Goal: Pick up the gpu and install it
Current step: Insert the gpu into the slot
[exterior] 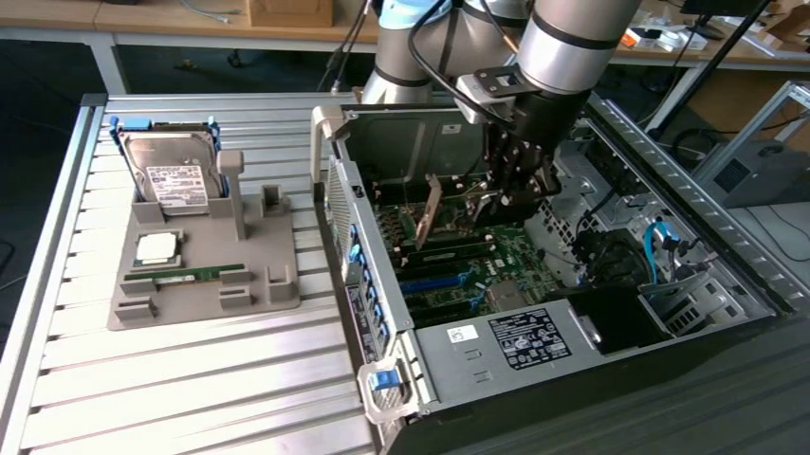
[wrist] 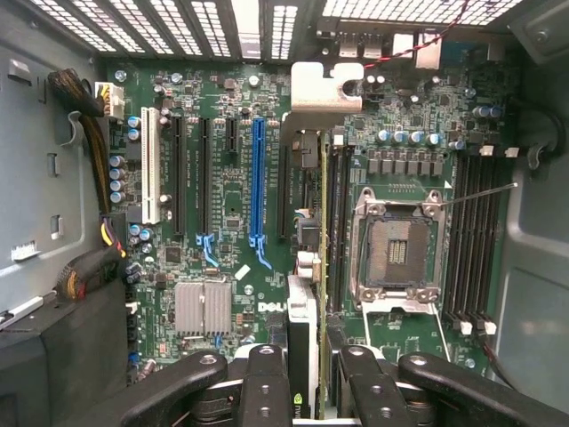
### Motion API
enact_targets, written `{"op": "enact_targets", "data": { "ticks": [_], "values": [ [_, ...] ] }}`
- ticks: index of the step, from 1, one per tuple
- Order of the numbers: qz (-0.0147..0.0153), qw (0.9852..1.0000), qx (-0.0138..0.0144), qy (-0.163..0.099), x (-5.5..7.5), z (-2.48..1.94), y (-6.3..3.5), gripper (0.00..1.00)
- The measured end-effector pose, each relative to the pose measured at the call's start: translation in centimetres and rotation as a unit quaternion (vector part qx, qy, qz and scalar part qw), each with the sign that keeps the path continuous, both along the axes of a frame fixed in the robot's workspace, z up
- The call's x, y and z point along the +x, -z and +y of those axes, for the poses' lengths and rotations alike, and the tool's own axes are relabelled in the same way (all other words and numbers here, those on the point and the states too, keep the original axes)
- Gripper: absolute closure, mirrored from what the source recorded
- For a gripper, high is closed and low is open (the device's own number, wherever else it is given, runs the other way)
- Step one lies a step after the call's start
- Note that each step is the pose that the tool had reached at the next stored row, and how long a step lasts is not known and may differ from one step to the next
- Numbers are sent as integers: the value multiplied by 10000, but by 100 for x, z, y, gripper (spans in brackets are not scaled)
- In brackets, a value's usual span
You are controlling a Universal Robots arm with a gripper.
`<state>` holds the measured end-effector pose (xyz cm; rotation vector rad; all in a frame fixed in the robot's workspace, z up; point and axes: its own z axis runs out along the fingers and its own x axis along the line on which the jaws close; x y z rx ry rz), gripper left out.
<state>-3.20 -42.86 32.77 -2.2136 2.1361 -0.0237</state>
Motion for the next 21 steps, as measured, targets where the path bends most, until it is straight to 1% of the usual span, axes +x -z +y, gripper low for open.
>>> {"op": "enact_targets", "data": {
  "ticks": [21],
  "values": [
    [0,10000,-1,0,-1,-17,47,73]
  ]
}}
